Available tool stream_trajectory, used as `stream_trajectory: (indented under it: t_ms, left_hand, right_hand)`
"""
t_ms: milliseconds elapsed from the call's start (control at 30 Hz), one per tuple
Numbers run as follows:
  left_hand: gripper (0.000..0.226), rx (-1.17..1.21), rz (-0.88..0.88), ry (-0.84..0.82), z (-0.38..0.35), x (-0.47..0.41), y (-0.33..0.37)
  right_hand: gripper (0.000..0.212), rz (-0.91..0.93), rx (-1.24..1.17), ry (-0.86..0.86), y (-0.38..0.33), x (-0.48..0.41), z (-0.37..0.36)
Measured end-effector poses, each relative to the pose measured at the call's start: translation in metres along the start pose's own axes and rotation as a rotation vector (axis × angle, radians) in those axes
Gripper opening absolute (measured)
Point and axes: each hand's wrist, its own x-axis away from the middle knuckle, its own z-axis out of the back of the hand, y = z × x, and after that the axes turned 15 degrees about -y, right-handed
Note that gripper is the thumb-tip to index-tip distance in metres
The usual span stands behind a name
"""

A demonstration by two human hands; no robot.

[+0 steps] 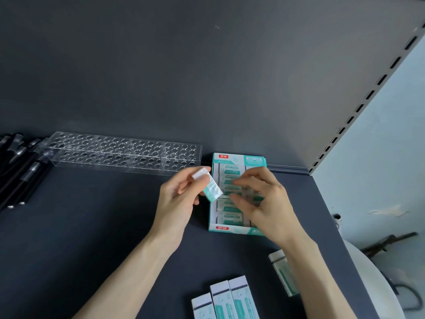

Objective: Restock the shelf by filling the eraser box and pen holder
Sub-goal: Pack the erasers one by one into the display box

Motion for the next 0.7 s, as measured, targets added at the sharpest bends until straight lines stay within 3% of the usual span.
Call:
stream_trajectory:
  t_ms: [133, 300, 500, 700]
  left_hand:
    - [0.011, 0.016, -0.024, -0.066, -0.001, 0.002, 0.000]
    - [0.019, -0.015, -0.063, -0.110, -0.003, 0.005, 0.000]
    - [0.020, -0.084, -0.085, -0.104, -0.002, 0.006, 0.002]
    - [0.008, -0.106, -0.090, -0.091, -0.002, 0.006, 0.001]
  right_hand:
    - [0.012, -0.066, -0.330, 0.011, -0.014, 0.003, 0.008]
    - [0.013, -0.016, -0.670, 0.006, -0.022, 0.002, 0.013]
    - [0.008, -0.001, -0.696, 0.027, -0.021, 0.002, 0.017]
    - [0.024, -0.039, -0.649, -0.050, -0.020, 0.005, 0.019]
